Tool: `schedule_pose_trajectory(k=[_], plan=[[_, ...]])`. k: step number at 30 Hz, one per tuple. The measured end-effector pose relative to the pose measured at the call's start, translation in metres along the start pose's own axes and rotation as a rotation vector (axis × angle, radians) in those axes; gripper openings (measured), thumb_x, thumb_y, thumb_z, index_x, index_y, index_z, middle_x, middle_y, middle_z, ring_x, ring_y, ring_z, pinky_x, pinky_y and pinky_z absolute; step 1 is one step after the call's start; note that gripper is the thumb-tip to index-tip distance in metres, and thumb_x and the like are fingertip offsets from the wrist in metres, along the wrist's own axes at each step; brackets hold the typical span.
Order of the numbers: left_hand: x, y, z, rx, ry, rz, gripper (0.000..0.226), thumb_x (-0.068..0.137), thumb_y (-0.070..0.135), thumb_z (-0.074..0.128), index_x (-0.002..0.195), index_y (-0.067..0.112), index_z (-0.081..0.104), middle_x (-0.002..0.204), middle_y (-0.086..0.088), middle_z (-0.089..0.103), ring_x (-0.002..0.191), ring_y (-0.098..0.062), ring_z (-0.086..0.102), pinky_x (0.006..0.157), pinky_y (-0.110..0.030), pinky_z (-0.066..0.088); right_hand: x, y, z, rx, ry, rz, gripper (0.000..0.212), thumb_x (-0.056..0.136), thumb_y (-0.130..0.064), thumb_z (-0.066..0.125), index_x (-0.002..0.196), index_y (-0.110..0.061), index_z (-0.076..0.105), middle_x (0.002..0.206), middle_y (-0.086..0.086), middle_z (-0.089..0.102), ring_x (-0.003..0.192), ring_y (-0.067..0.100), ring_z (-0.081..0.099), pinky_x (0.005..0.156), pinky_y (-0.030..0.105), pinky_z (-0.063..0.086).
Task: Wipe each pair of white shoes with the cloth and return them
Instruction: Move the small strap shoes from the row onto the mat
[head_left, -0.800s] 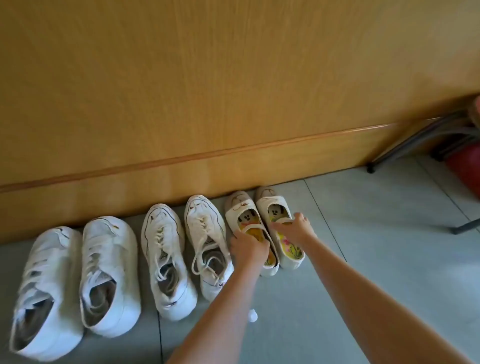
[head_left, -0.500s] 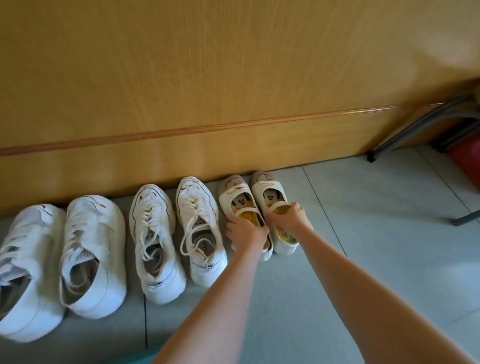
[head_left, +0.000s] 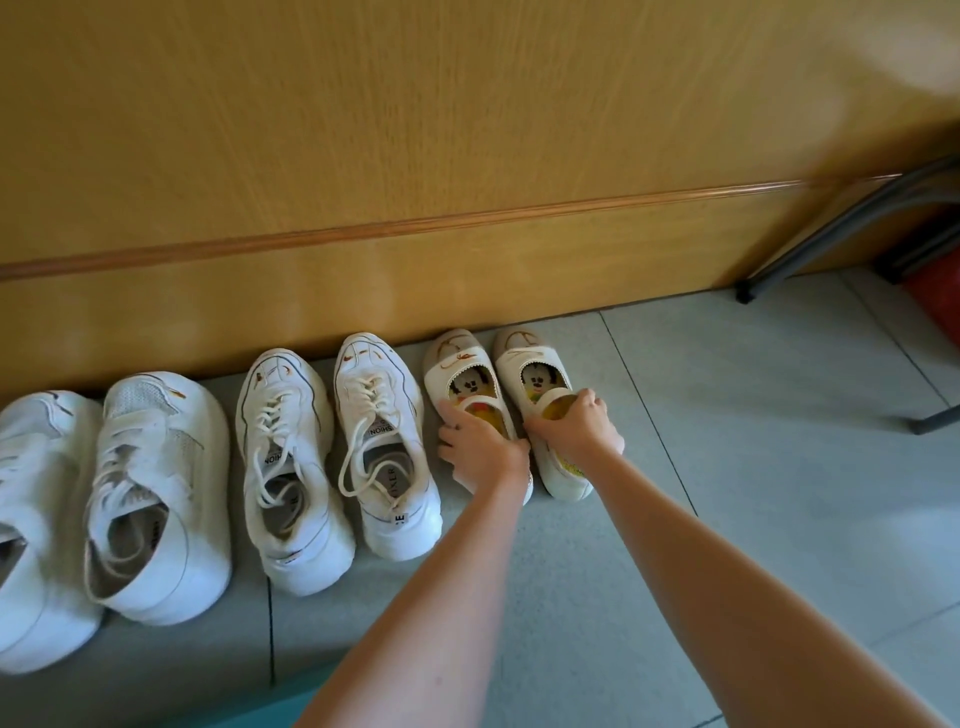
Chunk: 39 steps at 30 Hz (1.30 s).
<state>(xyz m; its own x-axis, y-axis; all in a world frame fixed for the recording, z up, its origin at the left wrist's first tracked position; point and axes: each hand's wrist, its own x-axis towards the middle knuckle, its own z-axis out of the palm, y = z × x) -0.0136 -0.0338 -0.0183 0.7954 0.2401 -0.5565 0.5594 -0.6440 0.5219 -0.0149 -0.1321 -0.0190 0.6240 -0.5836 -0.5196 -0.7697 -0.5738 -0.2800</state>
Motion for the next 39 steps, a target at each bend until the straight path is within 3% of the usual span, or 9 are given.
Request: schedule_pose_trajectory(k=[7,14,22,24,27,31,36,39], plan=[[-0.007,0.0,-0.004,-0.083,0.02,0.124,0.097,0.076,0.022,0.074,0.148,0.02,0.009,0.138,-0.013,0.032,0.124,-0.033,0.033,0.089,-0.042,0.042,-0.011,0.015,-0.01,0.087,0.057,0.041,0.077,0.074,-0.053,0.065,0.13,-0.011,0.033,0.124,0.009,0.047,0.109,0.031,0.054,0.079,0.037,0.042],[-0.035,0.006,-0.036,-0.253,-0.058,0.244,0.089,0.072,0.016,0.073,0.145,0.018,0.023,0.133,-0.012,0.04,0.123,-0.03,0.041,0.096,-0.036,0.039,-0.051,0.023,-0.033,0.358,0.087,0.087,0.079,0.067,-0.049,0.071,0.128,-0.012,0.036,0.121,0.008,0.049,0.101,0.029,0.055,0.088,0.047,0.05],[-0.09,-0.025,-0.129,-0.418,0.009,0.322,0.089,0.065,0.015,0.075,0.142,0.017,0.03,0.128,-0.01,0.048,0.119,-0.029,0.048,0.1,-0.039,0.042,-0.157,-0.011,-0.07,0.377,0.062,-0.078,0.073,0.07,-0.046,0.071,0.124,-0.012,0.036,0.12,0.005,0.047,0.096,0.025,0.053,0.085,0.043,0.049],[-0.104,-0.041,-0.155,-0.434,0.029,0.333,0.09,0.063,0.018,0.078,0.141,0.017,0.032,0.128,-0.008,0.05,0.119,-0.027,0.049,0.101,-0.04,0.042,-0.188,-0.021,-0.072,0.382,0.039,-0.12,0.073,0.071,-0.045,0.071,0.125,-0.012,0.035,0.122,0.005,0.045,0.098,0.025,0.052,0.087,0.043,0.048],[-0.125,-0.078,-0.194,-0.413,0.088,0.347,0.09,0.063,0.018,0.081,0.141,0.018,0.033,0.128,-0.004,0.05,0.12,-0.022,0.048,0.101,-0.029,0.039,-0.236,-0.03,-0.064,0.376,-0.024,-0.145,0.073,0.072,-0.046,0.072,0.125,-0.012,0.035,0.123,0.005,0.044,0.1,0.025,0.051,0.085,0.042,0.048],[-0.151,-0.149,-0.226,-0.362,0.138,0.315,0.089,0.061,0.018,0.082,0.137,0.016,0.037,0.122,-0.007,0.053,0.114,-0.024,0.052,0.099,-0.042,0.045,-0.295,-0.028,-0.027,0.328,-0.111,-0.16,0.074,0.071,-0.046,0.072,0.126,-0.014,0.035,0.122,0.004,0.043,0.099,0.023,0.05,0.088,0.043,0.048],[-0.178,-0.235,-0.232,-0.306,0.162,0.192,0.083,0.057,0.019,0.084,0.129,0.014,0.044,0.113,-0.007,0.056,0.106,-0.027,0.055,0.091,-0.048,0.048,-0.356,-0.008,0.048,0.292,-0.203,-0.096,0.071,0.073,-0.05,0.069,0.124,-0.015,0.035,0.122,0.004,0.043,0.109,0.026,0.053,0.091,0.045,0.048],[-0.195,-0.268,-0.228,-0.246,0.194,0.154,0.087,0.058,0.02,0.084,0.133,0.013,0.041,0.117,-0.01,0.054,0.111,-0.031,0.052,0.094,-0.048,0.045,-0.379,0.005,0.079,0.227,-0.194,-0.064,0.07,0.073,-0.055,0.065,0.123,-0.017,0.034,0.121,0.002,0.044,0.107,0.025,0.054,0.09,0.044,0.049]])
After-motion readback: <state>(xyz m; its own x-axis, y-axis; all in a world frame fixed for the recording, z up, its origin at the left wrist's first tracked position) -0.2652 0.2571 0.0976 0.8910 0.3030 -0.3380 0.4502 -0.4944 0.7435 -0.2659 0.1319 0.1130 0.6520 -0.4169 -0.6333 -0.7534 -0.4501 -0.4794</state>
